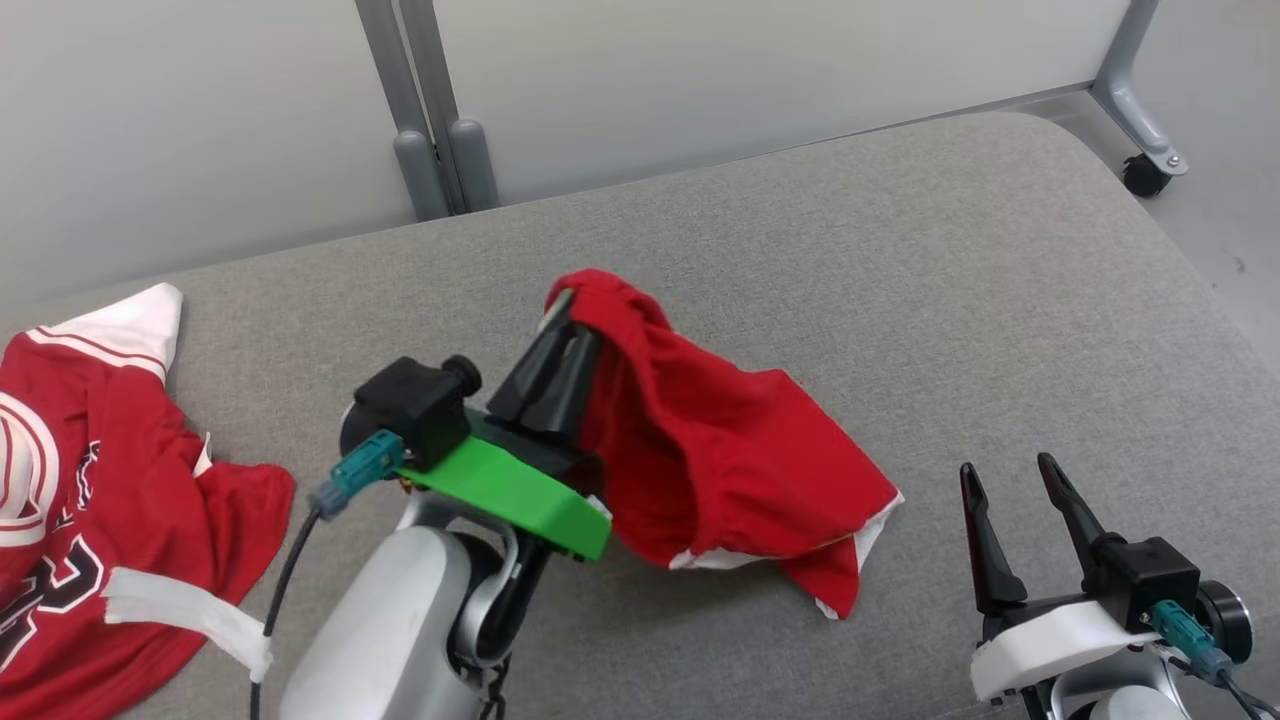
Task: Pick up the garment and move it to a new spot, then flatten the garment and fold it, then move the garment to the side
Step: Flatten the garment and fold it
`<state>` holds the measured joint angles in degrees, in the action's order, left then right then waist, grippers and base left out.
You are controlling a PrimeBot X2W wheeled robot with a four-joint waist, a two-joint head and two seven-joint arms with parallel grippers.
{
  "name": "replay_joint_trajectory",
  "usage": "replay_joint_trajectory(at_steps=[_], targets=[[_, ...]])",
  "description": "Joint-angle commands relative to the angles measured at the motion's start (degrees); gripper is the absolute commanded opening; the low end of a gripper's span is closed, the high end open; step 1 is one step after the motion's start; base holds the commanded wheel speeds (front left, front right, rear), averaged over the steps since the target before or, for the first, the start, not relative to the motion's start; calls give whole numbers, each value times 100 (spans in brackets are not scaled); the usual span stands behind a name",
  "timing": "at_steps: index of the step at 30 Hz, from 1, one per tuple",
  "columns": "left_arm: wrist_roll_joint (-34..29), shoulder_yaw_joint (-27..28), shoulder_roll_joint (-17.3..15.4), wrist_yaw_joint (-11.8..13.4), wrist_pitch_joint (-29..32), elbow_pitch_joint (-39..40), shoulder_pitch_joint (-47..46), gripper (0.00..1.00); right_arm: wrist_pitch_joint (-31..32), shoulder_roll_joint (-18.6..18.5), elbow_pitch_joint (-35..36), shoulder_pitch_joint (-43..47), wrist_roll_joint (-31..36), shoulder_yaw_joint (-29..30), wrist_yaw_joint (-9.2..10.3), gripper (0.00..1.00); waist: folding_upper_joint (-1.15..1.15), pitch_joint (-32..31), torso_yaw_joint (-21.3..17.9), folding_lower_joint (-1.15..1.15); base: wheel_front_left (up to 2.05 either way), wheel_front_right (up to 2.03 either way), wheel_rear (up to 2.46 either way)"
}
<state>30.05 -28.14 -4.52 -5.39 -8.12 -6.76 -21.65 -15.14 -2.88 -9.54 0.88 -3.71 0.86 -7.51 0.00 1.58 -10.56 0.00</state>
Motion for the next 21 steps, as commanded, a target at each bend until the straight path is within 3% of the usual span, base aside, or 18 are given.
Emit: replay_joint_trajectory(at_steps=[1, 8, 15, 21], targets=[[10, 57, -102, 43, 32, -105, -63, 0, -2, -3, -4, 13, -16, -16, 4, 100, 0, 13, -16, 0, 0, 0, 0], [203, 301, -165, 75, 189, -857, -504, 0, -1, -2, 4, -101, 44, -57, 4, 100, 0, 172, -156, 0, 0, 0, 0], [114, 519, -350, 347, 371, -2450, -1214, 0, -1, -5, 33, -311, -14, -185, 4, 100, 0, 646, -441, 0, 0, 0, 0], [139, 807, -578, 510, 76, -3748, -1730, 0, -1, -2, 54, -475, -101, -231, 4, 100, 0, 1169, -646, 0, 0, 0, 0]])
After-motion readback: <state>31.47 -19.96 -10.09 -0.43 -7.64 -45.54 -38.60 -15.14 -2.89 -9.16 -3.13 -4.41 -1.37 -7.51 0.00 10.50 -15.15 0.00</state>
